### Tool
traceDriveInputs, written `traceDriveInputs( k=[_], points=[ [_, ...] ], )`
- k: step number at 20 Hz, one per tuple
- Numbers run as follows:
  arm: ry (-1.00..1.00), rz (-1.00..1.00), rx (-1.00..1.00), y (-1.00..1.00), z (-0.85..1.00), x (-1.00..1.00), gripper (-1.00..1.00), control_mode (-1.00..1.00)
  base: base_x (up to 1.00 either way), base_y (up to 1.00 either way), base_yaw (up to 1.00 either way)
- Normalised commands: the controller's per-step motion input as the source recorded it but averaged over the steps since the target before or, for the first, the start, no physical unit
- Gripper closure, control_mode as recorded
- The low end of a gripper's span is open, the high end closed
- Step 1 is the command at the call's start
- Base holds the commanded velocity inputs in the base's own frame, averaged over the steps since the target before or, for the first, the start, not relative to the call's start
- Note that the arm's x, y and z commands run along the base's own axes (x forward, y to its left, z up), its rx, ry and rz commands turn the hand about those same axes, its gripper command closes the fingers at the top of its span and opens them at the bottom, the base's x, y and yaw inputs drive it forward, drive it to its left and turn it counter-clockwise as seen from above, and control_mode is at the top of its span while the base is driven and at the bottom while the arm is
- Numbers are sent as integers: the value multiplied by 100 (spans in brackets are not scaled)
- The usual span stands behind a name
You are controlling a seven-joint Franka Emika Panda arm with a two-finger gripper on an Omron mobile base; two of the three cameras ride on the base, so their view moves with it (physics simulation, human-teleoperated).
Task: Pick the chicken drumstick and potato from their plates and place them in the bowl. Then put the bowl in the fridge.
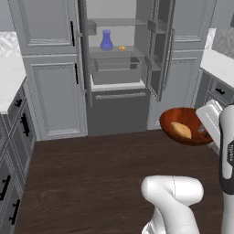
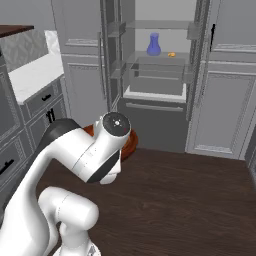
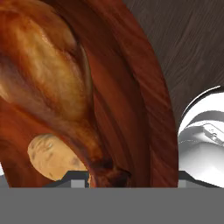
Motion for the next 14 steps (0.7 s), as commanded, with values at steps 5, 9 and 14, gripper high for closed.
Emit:
traceDriveInputs(
  k=[5,9,14],
  points=[
    [0,0,0,0,0,0,100,100,100,-14,5],
    [0,0,0,0,0,0,100,100,100,2,0],
    [0,0,0,0,0,0,100,100,77,-3,1]
  ],
)
